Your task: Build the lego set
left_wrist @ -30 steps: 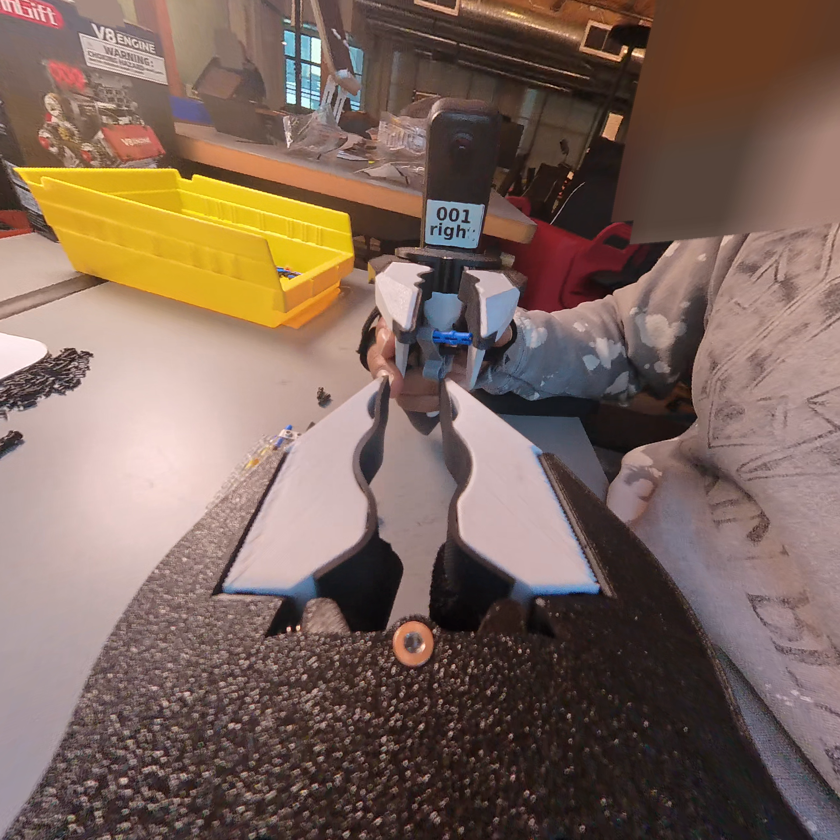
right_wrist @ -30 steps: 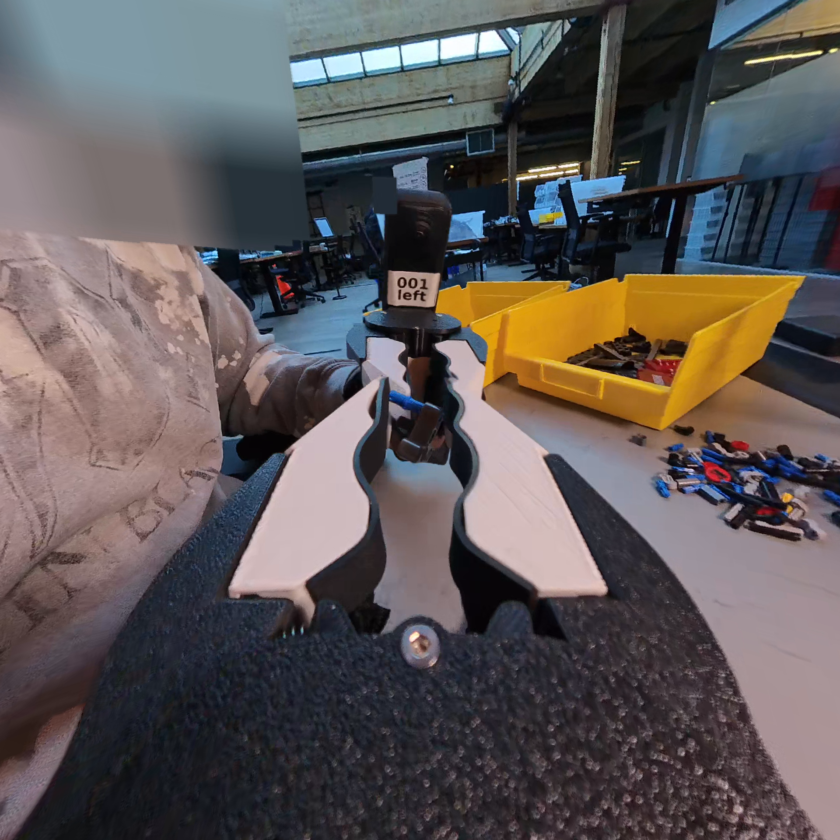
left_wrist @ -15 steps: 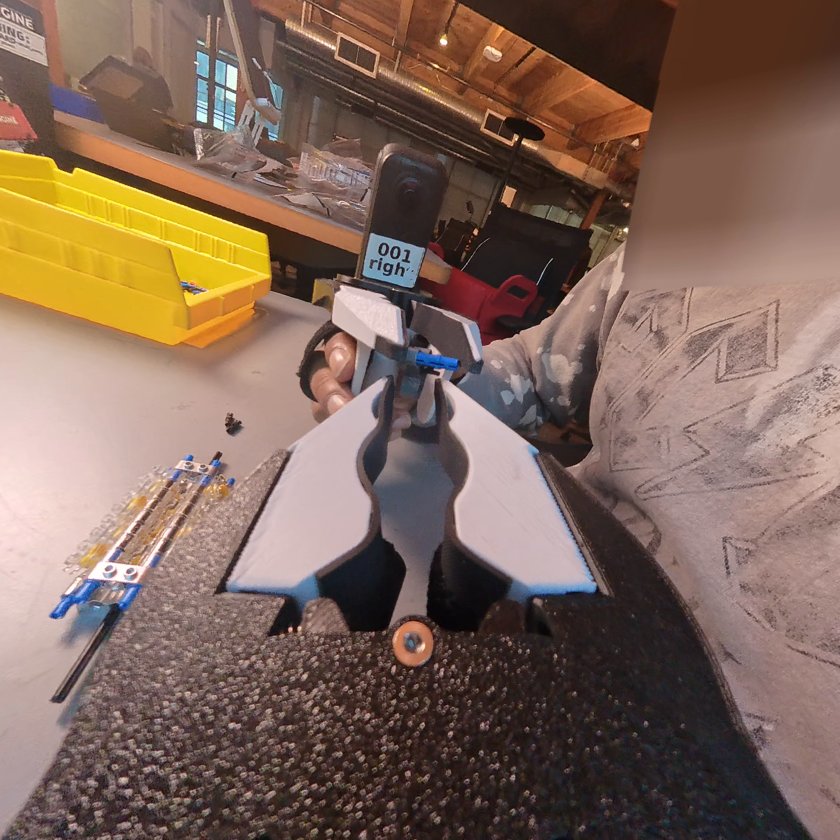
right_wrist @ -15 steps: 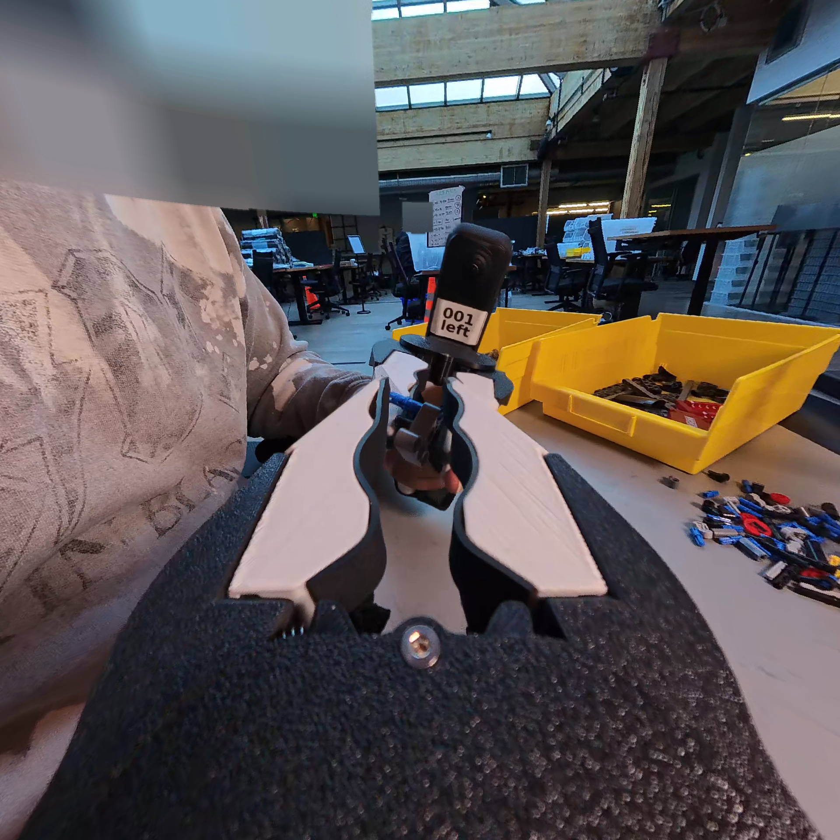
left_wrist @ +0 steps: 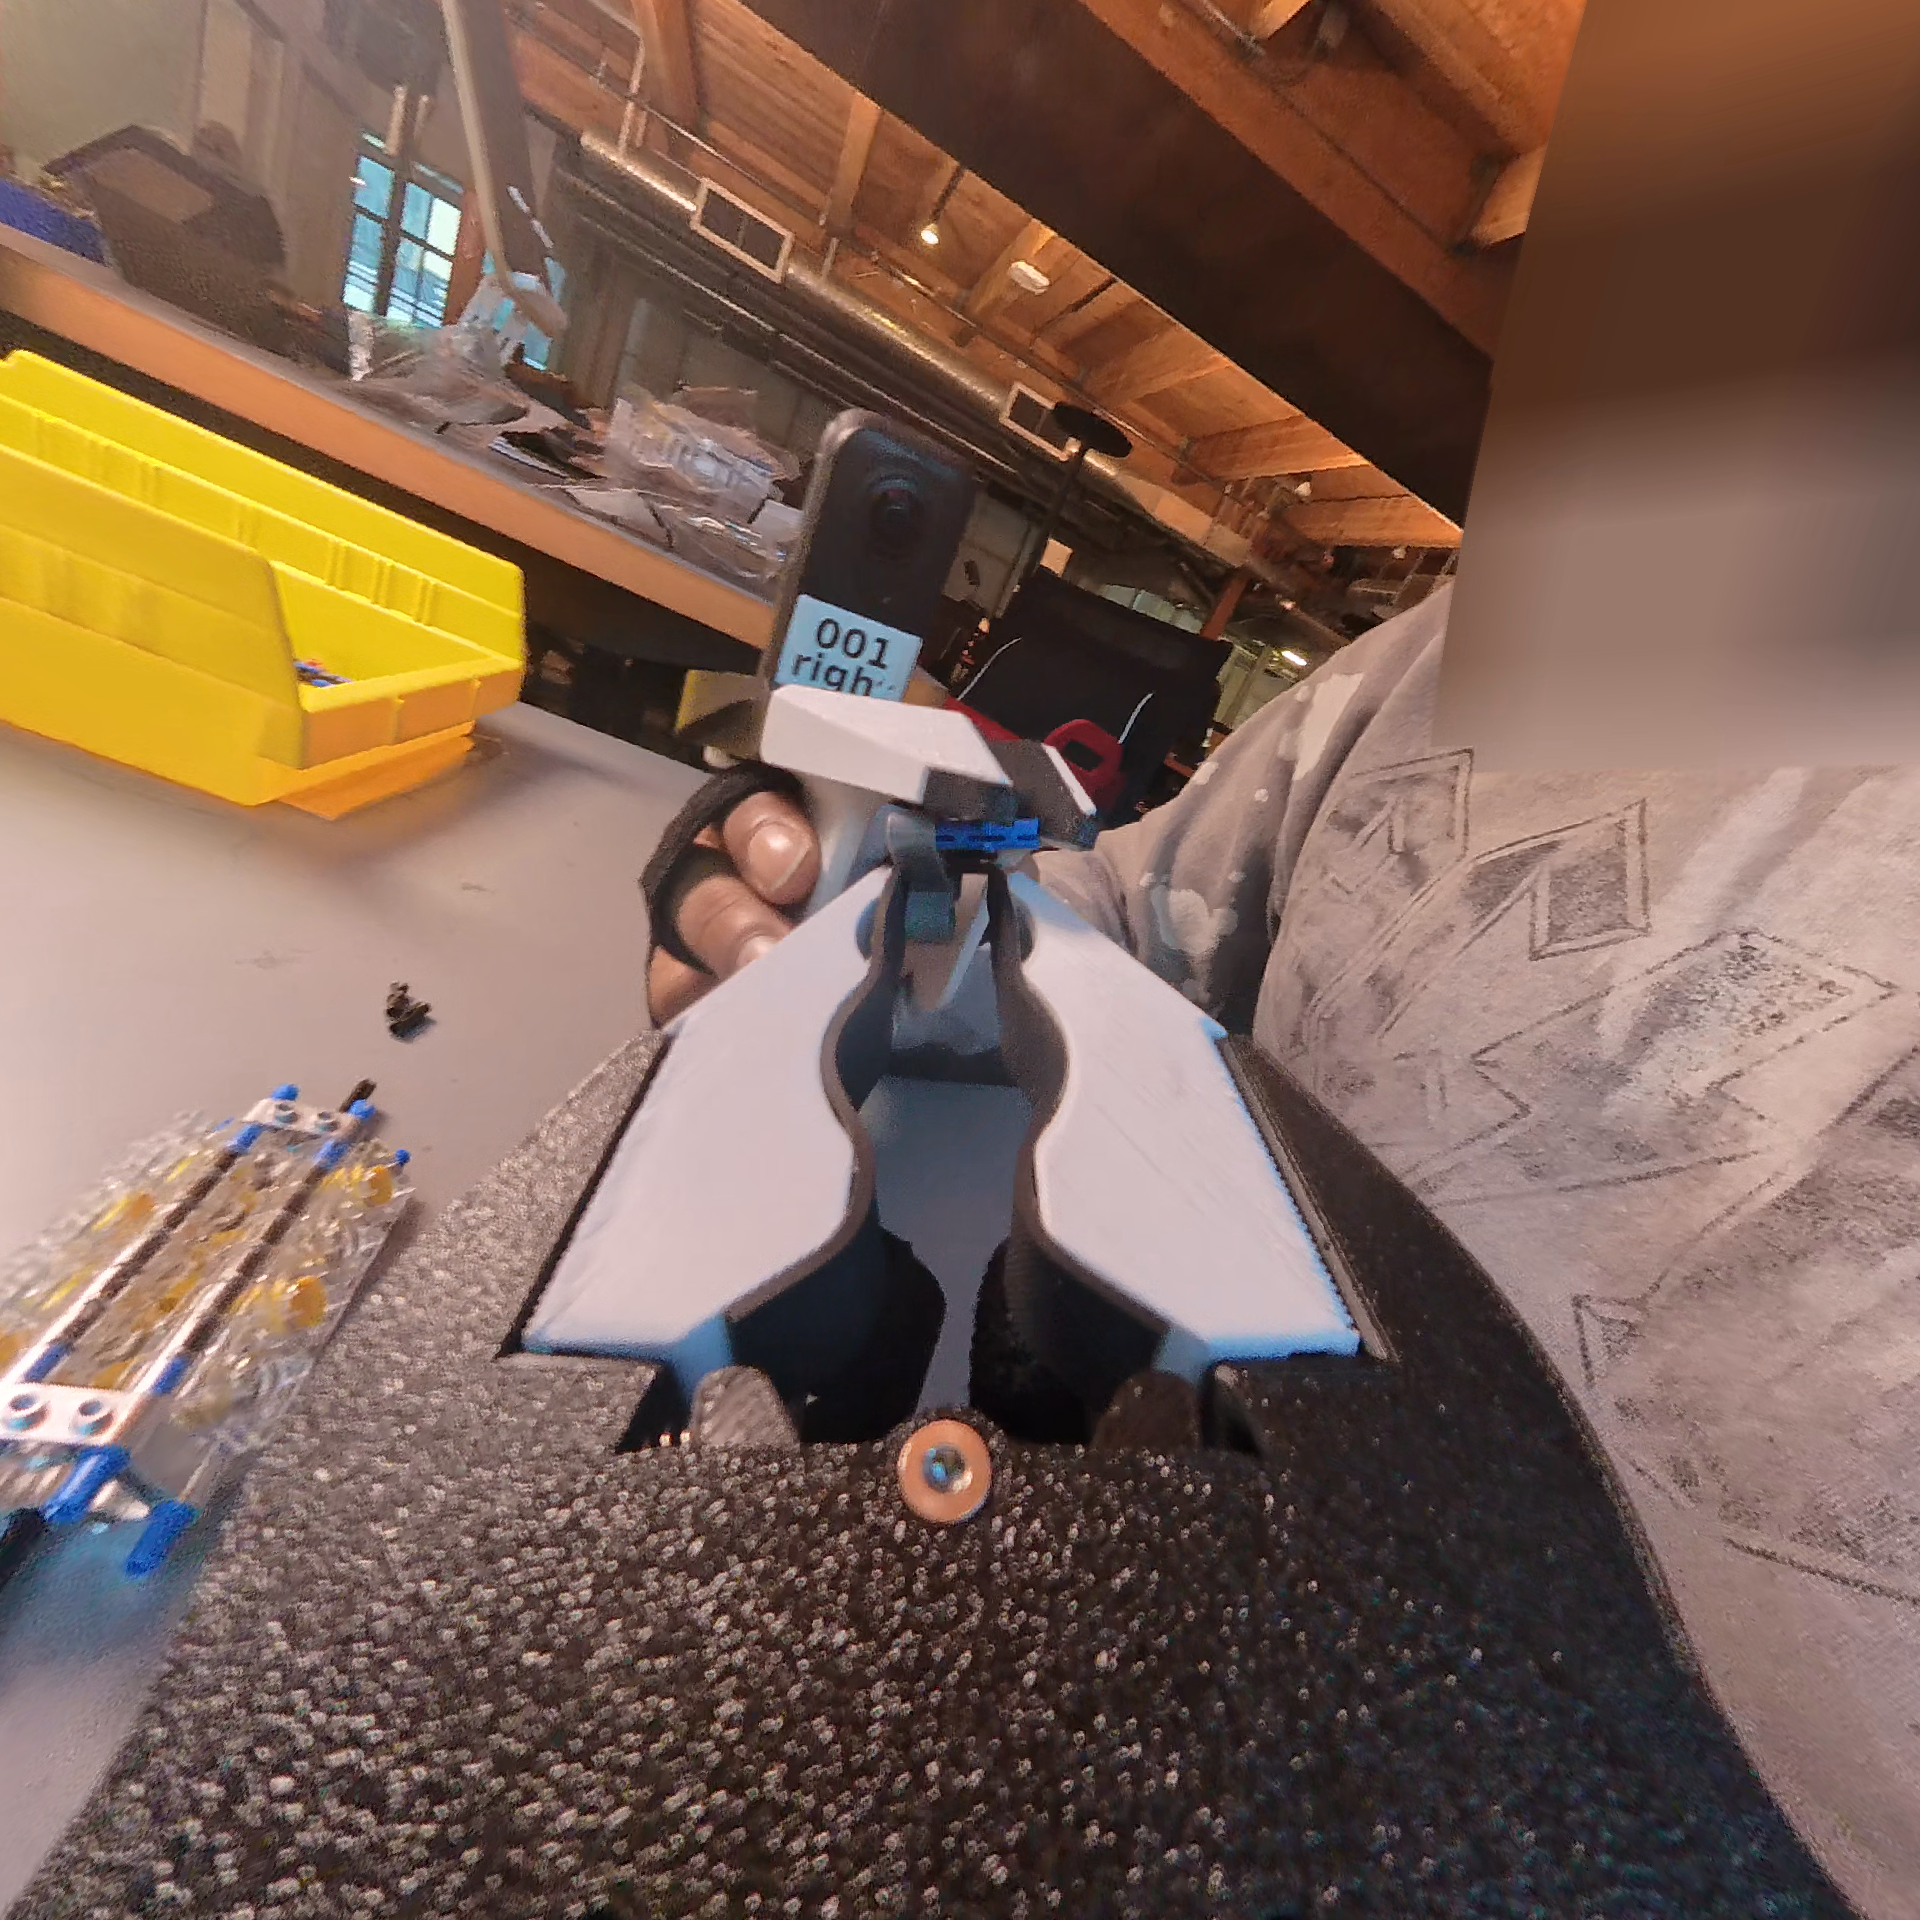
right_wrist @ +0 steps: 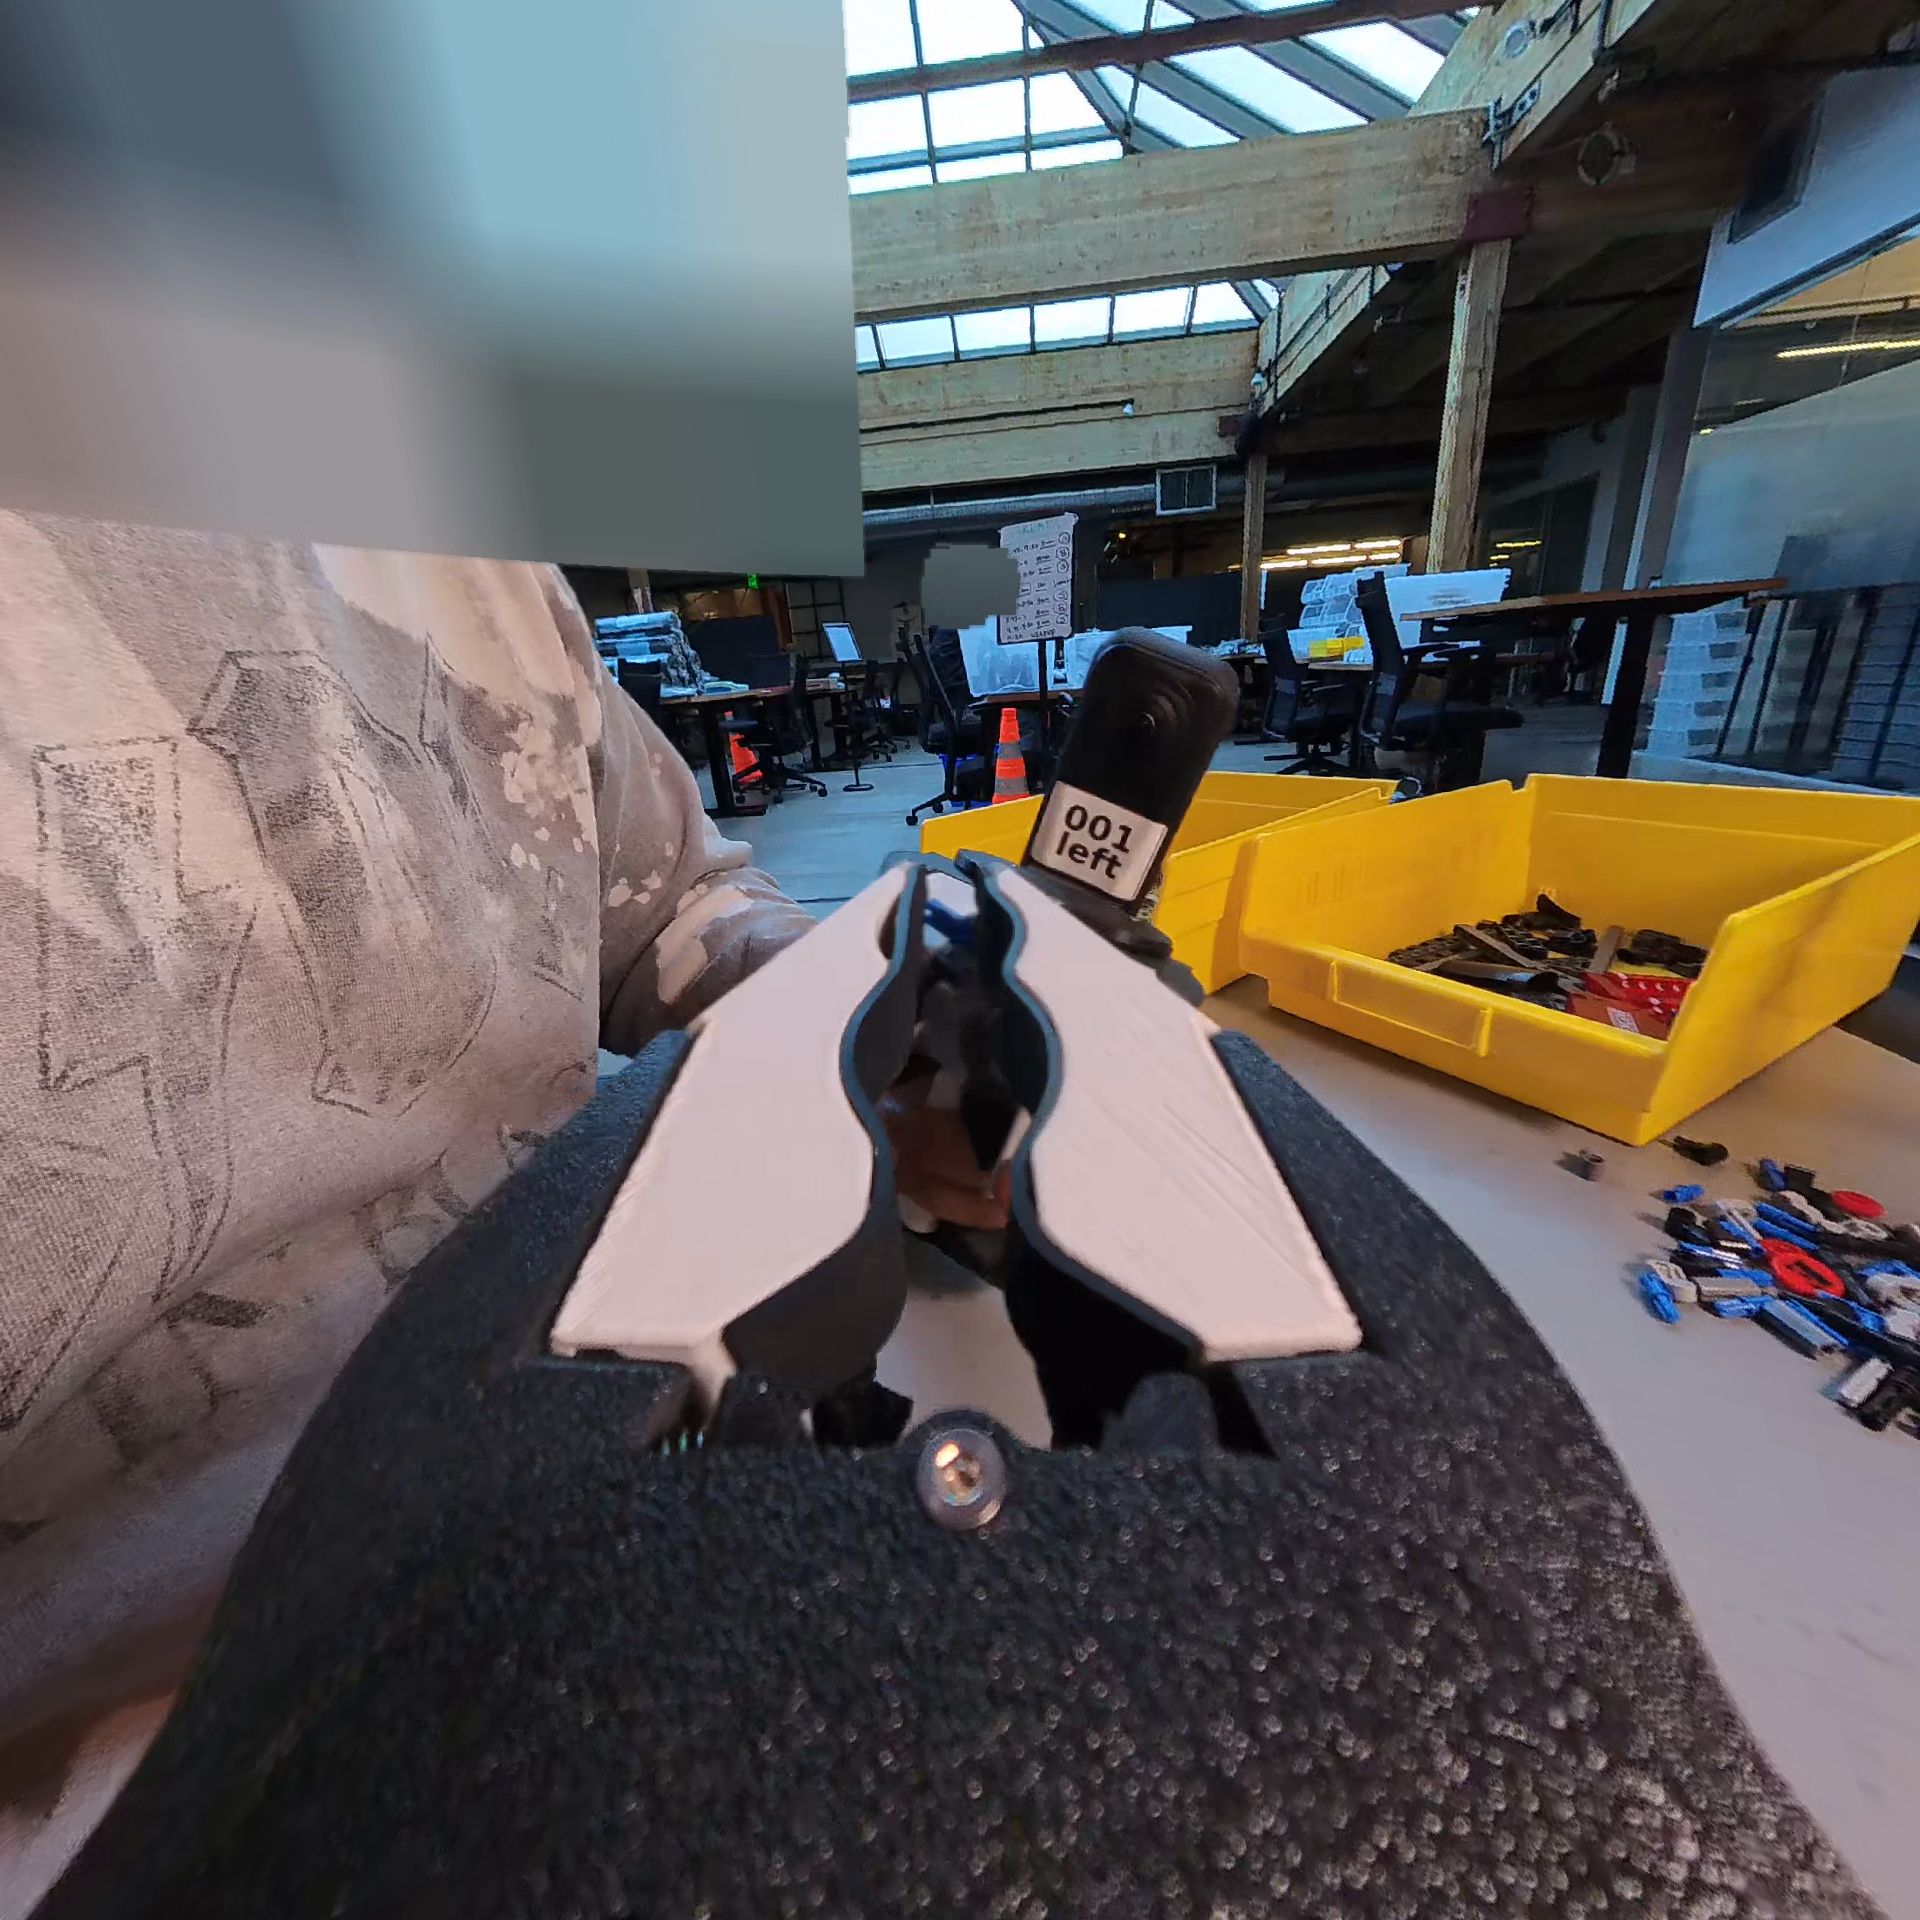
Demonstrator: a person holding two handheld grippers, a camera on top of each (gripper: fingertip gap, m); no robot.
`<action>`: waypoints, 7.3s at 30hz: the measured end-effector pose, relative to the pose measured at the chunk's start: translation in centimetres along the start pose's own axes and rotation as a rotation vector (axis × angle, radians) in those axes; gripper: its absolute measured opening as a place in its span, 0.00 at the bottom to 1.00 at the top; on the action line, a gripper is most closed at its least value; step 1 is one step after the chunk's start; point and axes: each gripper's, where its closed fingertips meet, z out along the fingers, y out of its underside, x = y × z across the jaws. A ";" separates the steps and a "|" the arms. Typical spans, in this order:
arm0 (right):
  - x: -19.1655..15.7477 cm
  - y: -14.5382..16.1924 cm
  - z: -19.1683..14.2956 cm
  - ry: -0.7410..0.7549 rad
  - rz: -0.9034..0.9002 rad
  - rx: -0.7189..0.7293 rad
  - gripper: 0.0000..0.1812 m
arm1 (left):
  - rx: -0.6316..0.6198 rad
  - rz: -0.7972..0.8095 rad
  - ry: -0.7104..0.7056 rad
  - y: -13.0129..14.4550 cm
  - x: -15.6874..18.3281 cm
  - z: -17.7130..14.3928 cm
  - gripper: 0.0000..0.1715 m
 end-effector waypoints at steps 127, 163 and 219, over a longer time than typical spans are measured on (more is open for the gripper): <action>5.2 15.0 -7.3 0.241 -0.166 -1.051 0.06 | -0.832 0.302 -0.484 10.8 -8.6 -7.2 0.12; 6.7 7.9 -3.7 0.396 -0.330 -0.637 0.03 | -0.116 -0.042 -0.387 1.1 -7.1 -5.1 0.17; 5.2 13.1 -3.2 0.062 -0.070 -0.865 0.05 | -0.678 -0.150 -0.452 9.3 -7.0 -7.6 0.04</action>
